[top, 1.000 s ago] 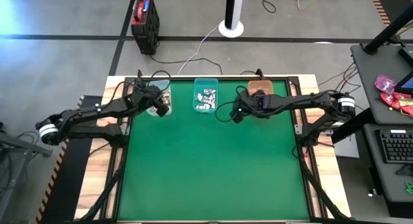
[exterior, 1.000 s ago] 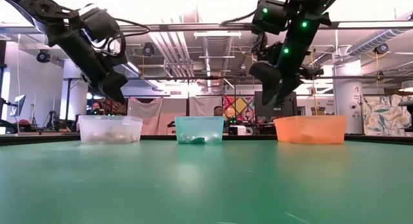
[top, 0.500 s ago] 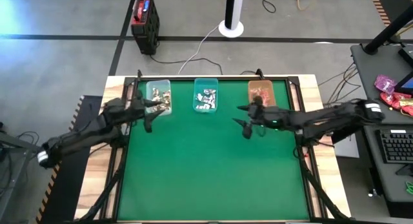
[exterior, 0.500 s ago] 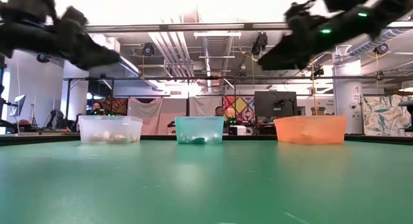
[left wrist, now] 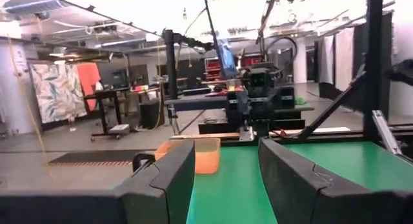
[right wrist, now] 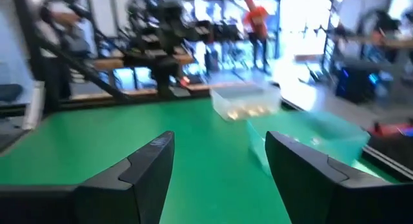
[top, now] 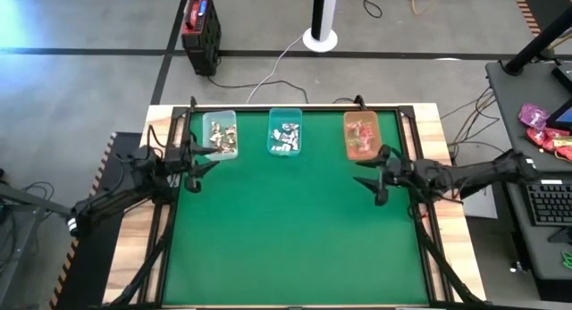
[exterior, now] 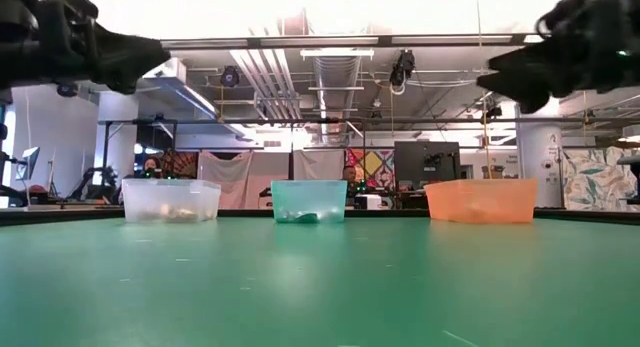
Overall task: Sort candy by brand, put in halloween buckets
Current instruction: Return to Home Position
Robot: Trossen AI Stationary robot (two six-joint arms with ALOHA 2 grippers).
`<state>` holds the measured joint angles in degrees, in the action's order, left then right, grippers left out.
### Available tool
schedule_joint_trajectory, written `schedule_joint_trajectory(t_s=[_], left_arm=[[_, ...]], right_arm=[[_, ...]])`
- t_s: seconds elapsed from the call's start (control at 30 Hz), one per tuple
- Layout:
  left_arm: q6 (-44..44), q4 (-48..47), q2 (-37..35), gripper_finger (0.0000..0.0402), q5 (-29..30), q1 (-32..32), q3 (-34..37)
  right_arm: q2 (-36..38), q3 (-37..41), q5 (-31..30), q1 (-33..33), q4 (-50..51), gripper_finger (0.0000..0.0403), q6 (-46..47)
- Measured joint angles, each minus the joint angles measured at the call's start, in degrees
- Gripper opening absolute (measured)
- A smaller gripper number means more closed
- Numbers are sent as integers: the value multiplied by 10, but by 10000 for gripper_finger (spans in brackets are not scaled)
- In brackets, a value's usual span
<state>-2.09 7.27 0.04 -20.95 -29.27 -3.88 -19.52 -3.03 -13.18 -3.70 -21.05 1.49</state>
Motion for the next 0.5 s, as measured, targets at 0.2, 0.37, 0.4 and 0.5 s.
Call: schedule_joint_trajectory(t_s=[0.2,0.37,0.4,0.5], left_arm=[[23,-21,11,154,41,0,32],[55,-46,28,154,54,0,30],[56,-46,32,154,54,0,30],[56,-46,39,154,54,0,29]], right_arm=[[135,23,4,-43,100,222,-41],[195,24,11,-52,162,219,-92],[194,24,11,-52,163,219,-101],[185,23,12,-52,165,219,-104]])
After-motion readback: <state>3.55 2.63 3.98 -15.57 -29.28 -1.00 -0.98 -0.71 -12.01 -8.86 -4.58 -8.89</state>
